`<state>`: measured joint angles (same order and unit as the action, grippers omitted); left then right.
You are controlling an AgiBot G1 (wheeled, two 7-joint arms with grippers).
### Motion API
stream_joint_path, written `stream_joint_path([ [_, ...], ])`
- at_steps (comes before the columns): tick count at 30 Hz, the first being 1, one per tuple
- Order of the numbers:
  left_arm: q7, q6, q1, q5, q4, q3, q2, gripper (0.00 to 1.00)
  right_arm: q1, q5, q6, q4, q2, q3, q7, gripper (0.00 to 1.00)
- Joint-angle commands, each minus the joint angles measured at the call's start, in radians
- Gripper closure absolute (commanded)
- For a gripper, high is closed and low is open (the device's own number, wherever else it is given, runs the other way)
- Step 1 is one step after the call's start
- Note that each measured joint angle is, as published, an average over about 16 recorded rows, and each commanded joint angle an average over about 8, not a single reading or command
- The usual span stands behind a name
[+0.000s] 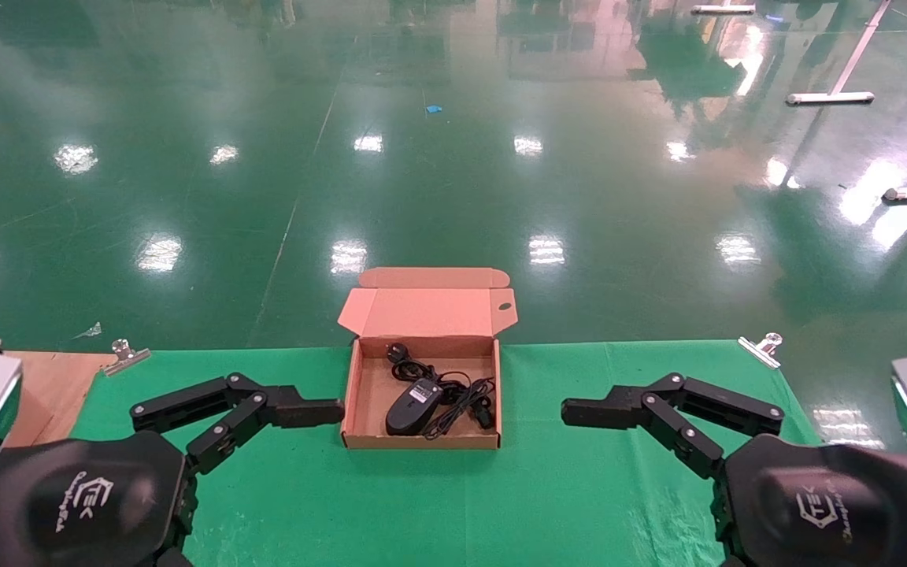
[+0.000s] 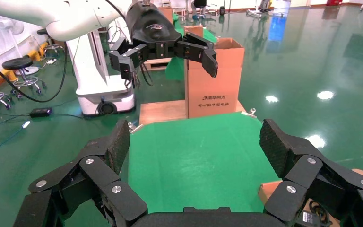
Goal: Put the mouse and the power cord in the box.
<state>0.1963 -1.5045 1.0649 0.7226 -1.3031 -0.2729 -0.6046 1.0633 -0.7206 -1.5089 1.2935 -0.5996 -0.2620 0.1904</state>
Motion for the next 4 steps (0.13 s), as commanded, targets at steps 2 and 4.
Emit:
stream_joint_path([
  [2, -0.004, 0.004, 0.003, 0.003, 0.007, -0.002, -0.002, 0.00, 0.004, -0.004, 0.005, -0.004, -0.004, -0.007, -0.002, 0.00],
  [4, -0.004, 0.004, 0.004, 0.003, 0.008, -0.003, -0.003, 0.00, 0.005, -0.005, 0.006, -0.004, -0.005, -0.008, -0.002, 0.00],
])
